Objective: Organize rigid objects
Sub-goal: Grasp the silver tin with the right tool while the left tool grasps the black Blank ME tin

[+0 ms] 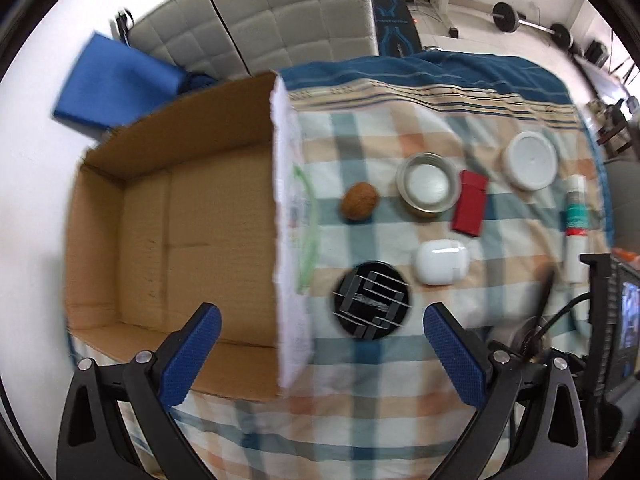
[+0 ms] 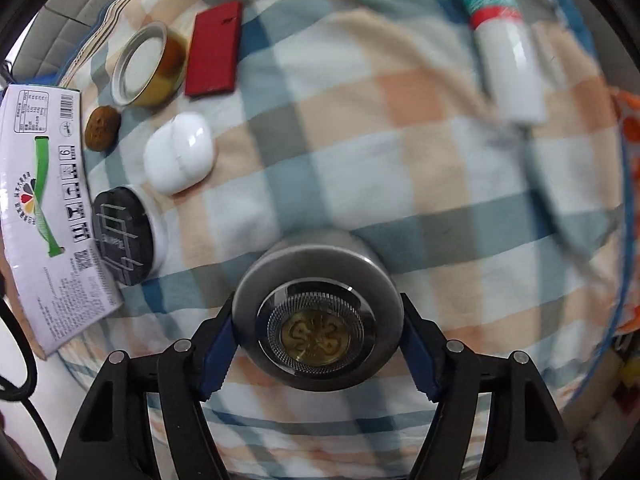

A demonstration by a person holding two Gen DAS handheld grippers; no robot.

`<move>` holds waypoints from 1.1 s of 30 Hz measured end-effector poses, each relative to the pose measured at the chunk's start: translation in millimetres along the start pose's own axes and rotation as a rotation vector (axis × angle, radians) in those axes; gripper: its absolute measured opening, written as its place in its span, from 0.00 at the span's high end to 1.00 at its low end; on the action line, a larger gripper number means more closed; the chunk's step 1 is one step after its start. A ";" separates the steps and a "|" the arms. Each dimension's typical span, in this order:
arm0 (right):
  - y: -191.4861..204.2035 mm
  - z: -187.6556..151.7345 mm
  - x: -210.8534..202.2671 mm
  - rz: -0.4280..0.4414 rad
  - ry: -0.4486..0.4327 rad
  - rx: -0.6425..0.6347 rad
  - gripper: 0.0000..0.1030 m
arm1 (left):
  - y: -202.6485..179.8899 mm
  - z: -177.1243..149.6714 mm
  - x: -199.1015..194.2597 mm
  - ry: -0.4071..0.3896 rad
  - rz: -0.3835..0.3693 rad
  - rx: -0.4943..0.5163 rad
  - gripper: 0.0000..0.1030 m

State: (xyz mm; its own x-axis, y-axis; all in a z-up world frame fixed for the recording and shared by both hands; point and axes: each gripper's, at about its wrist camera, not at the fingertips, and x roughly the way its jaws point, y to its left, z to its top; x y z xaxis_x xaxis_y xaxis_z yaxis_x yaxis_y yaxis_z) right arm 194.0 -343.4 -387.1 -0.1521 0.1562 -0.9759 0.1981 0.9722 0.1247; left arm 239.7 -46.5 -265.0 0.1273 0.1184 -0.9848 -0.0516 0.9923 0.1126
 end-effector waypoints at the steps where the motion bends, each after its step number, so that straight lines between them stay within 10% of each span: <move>1: -2.3 0.0 -2.2 -0.020 -0.009 -0.012 0.28 | -2.6 -0.1 4.1 0.024 -0.039 -0.018 0.00; 11: -34.4 -15.9 9.3 -0.085 -0.002 -0.016 0.28 | -34.4 -16.5 66.3 0.194 -0.122 -0.154 0.00; 31: -26.9 15.5 -18.7 -0.085 0.007 -0.051 0.28 | -40.1 6.2 113.9 0.263 -0.013 -0.247 0.01; 33: -27.7 19.2 -20.7 -0.086 0.003 -0.055 0.28 | -41.4 7.4 113.4 0.235 -0.002 -0.242 0.17</move>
State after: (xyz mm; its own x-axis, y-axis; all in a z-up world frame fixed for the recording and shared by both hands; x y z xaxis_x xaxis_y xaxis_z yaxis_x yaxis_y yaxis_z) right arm 210.2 -376.9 -373.8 -0.1688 0.0718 -0.9830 0.1304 0.9902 0.0499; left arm 263.6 -73.9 -380.4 -0.1026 0.0773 -0.9917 -0.2884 0.9518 0.1040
